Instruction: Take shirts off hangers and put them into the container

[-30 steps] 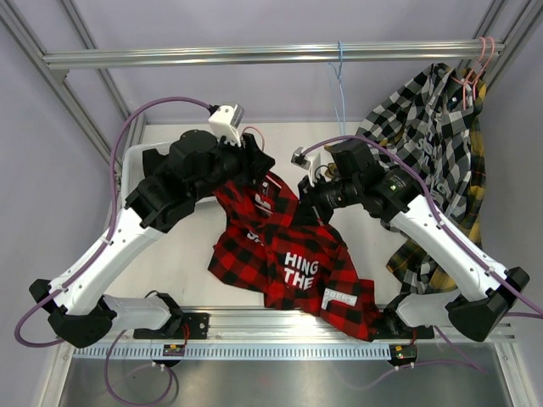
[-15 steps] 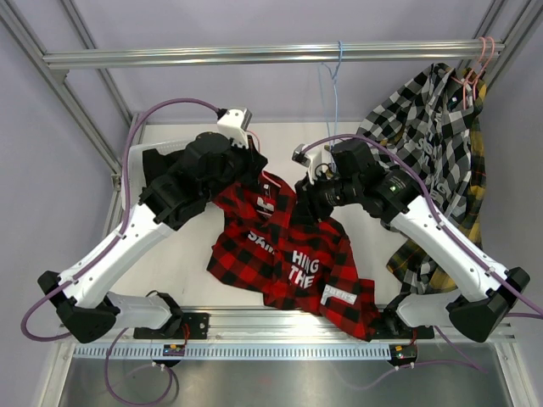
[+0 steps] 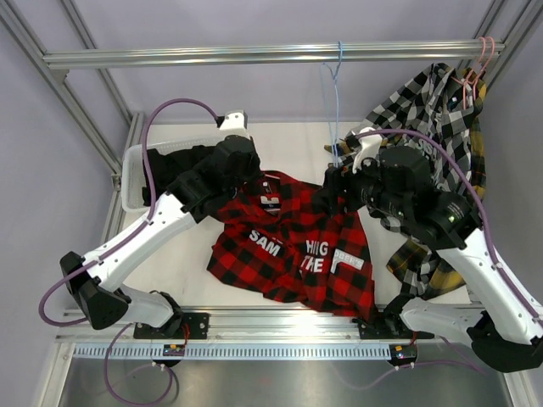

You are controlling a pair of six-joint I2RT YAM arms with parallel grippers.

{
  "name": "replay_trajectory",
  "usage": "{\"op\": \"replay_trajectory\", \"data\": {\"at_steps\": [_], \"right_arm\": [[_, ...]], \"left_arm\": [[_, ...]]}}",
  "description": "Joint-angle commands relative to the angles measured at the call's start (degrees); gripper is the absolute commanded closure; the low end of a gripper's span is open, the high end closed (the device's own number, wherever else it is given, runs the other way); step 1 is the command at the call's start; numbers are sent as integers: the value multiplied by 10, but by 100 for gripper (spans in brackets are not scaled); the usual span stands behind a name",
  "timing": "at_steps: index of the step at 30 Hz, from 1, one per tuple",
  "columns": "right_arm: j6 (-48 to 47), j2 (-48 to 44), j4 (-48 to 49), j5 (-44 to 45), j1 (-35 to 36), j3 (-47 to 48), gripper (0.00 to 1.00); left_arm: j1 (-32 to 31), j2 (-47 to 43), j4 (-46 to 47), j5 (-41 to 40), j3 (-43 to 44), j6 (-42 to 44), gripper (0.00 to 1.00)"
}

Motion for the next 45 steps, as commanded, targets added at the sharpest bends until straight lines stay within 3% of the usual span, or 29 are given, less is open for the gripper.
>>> {"op": "replay_trajectory", "data": {"at_steps": [1,8,14,20,28,31,32,33,41,45], "right_arm": [[40,-1,34,86,21,-21,10],[124,49,108,257,135,-72,11],[196,125,112,391,181,-69,16],[259,168,95,465,184,-54,31],[280,191,68,496,183,-48,59],[279,185,72,490,183,-54,78],[278,179,65,491,183,-51,91],[275,176,67,491,183,-53,97],[252,103,18,489,166,-44,100],[252,71,-21,473,109,-36,100]], "left_arm": [[-9,8,28,-73,25,-67,100],[-31,50,5,-105,69,-91,100],[-36,47,-5,-122,67,-94,100],[-39,25,-7,-121,47,-93,100],[-39,-3,-8,-121,22,-87,100],[-39,-6,-21,-120,20,-84,100],[-39,-7,-24,-121,18,-84,100],[-39,-9,-27,-122,14,-83,100],[-39,-32,-47,-123,-8,-50,100],[-39,-54,-43,-125,-32,-22,100]]}}
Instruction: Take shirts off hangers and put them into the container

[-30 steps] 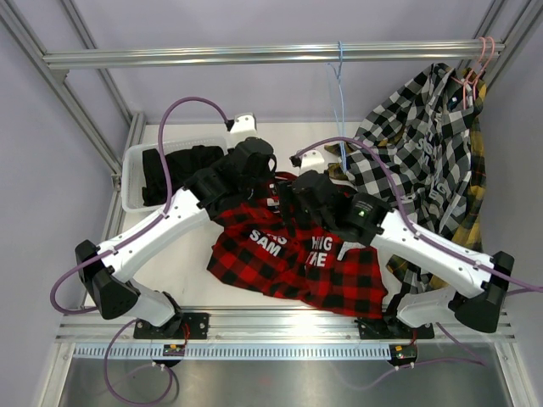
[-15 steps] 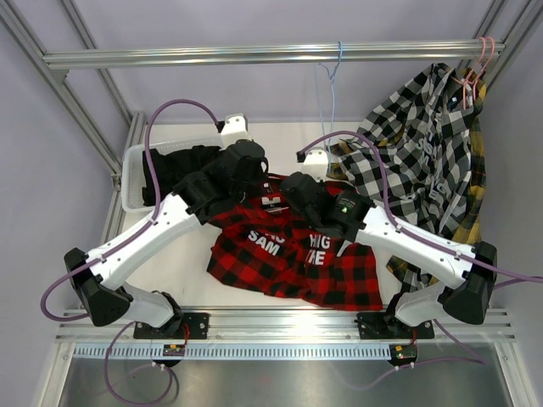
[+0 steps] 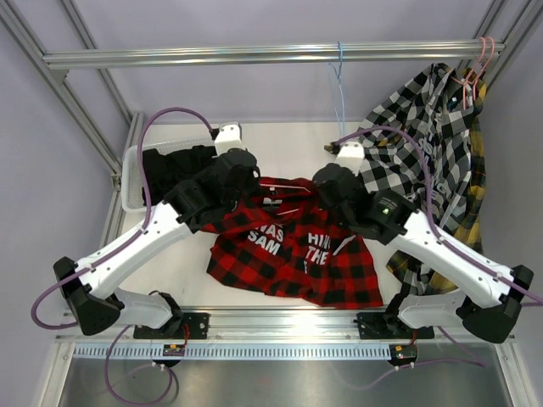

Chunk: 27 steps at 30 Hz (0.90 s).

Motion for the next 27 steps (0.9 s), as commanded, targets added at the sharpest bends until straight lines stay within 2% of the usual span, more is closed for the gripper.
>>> {"op": "replay_trajectory", "data": {"at_steps": [1,10,15,18,22,27], "right_arm": [[-1,-40,-38,20,-48,25,100],[-30,-99,-81,-32,-127,19,100],[-33,-109,-88,-54,-148,-13,100],[-25,-122,-72,-87,-148,-38,100],[-39,-125,-47,-172,-148,-70,100],[-60,-130,-29,-257,-148,-67,100]], "left_arm": [[-3,-41,14,-30,-22,32,100],[-3,-108,0,-24,-64,48,100],[-3,-156,41,1,-85,79,100],[-3,-180,46,0,-91,76,100],[-3,-188,62,2,-104,71,100],[-3,-174,59,-9,-110,57,100]]}}
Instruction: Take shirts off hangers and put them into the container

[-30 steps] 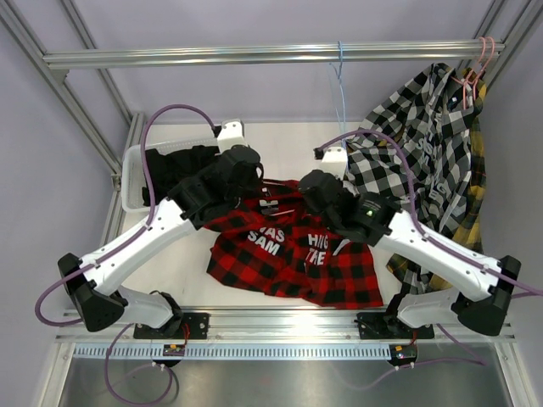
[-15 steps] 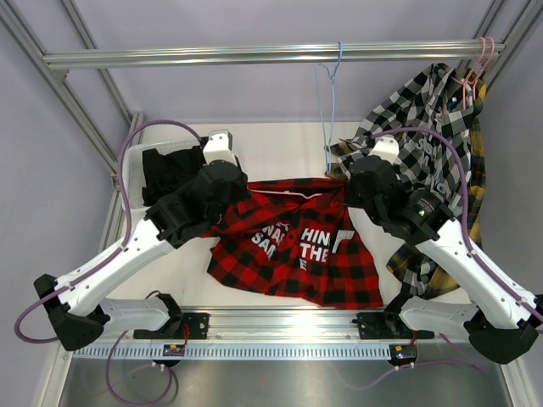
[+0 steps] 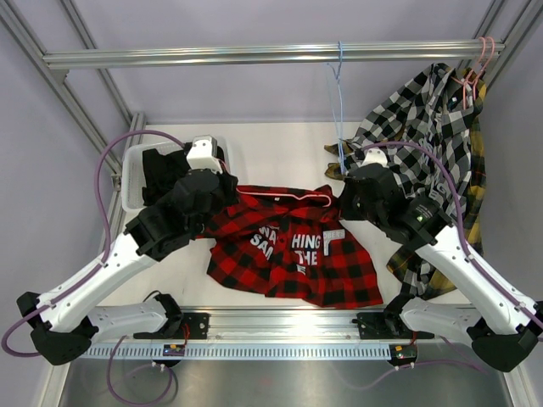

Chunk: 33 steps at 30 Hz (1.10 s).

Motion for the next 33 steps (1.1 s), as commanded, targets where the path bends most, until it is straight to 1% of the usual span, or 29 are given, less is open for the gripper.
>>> {"op": "replay_trajectory", "data": {"at_steps": [1,5,8,11,15,16,17,18,20,21,22,24,25,27,28,29,31,33], "right_arm": [[-31,-16,1,-35,-9,2,100],[-38,-11,-6,-24,-10,-15,100],[-29,-23,8,-28,-11,-47,100],[-17,-33,9,-26,-11,-76,100],[-9,-45,31,-50,-11,-114,100],[-7,-51,41,-53,-11,-118,99],[-6,-52,45,-54,-10,-119,95],[-5,-55,51,-55,-10,-121,87],[-9,-63,57,-55,-10,-124,77],[-9,-70,63,-56,-10,-127,68],[-9,-74,66,-55,-11,-130,62],[-9,-94,68,-61,-10,-126,56],[-12,-106,72,-67,-10,-124,44],[-16,-139,56,-62,-11,-98,31],[-17,-148,45,-55,-11,-84,21],[-27,-155,31,-35,-11,-56,17],[-38,-169,-14,-8,-10,-29,11],[-57,-175,-55,24,-10,9,9]], "left_arm": [[6,-3,18,-44,2,5,100],[6,-19,64,0,-14,-3,100],[6,-25,78,25,-5,-13,100],[6,-25,98,66,1,-36,100],[6,-24,146,144,-2,-69,100],[6,-20,169,159,-3,-80,100],[6,-17,178,171,-3,-85,100],[6,-15,186,193,1,-90,100],[6,-7,216,226,4,-97,100],[6,-5,225,233,8,-101,100],[6,-2,241,240,10,-106,100],[6,5,252,247,14,-103,100],[6,10,244,243,21,-95,100],[6,20,217,215,29,-80,100],[6,21,214,205,24,-68,100],[6,18,212,187,19,-62,100],[6,14,215,178,9,-54,100],[6,15,227,184,6,-49,100]]}}
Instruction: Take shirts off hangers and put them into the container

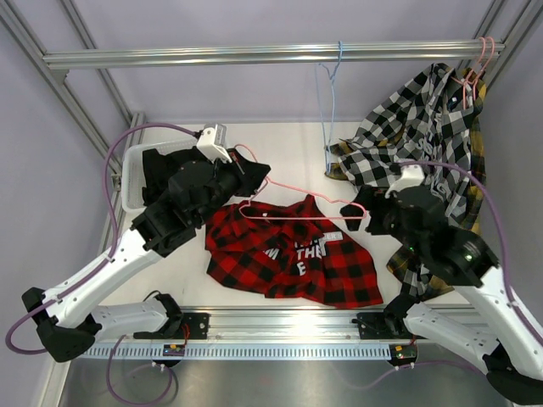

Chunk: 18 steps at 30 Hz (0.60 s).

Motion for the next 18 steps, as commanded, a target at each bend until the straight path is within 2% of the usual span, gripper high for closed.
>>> {"op": "replay_trajectory", "data": {"at_steps": [1,5,10,14,18], "right_arm": [[-39,-21,-60,59,2,72,9],[-75,-24,-107,71,2,148,8],[-133,-14,-141,42,2,233,7],[-216,31,-161,-36,2,310,7],[-255,102,-169,-104,3,343,7]], "left_arm": [[1,-3,61,-2,9,18,100],[1,23,59,21,48,44,100],[1,69,19,45,109,133,100],[1,90,-11,50,143,184,100],[1,114,-45,47,186,223,100]]}}
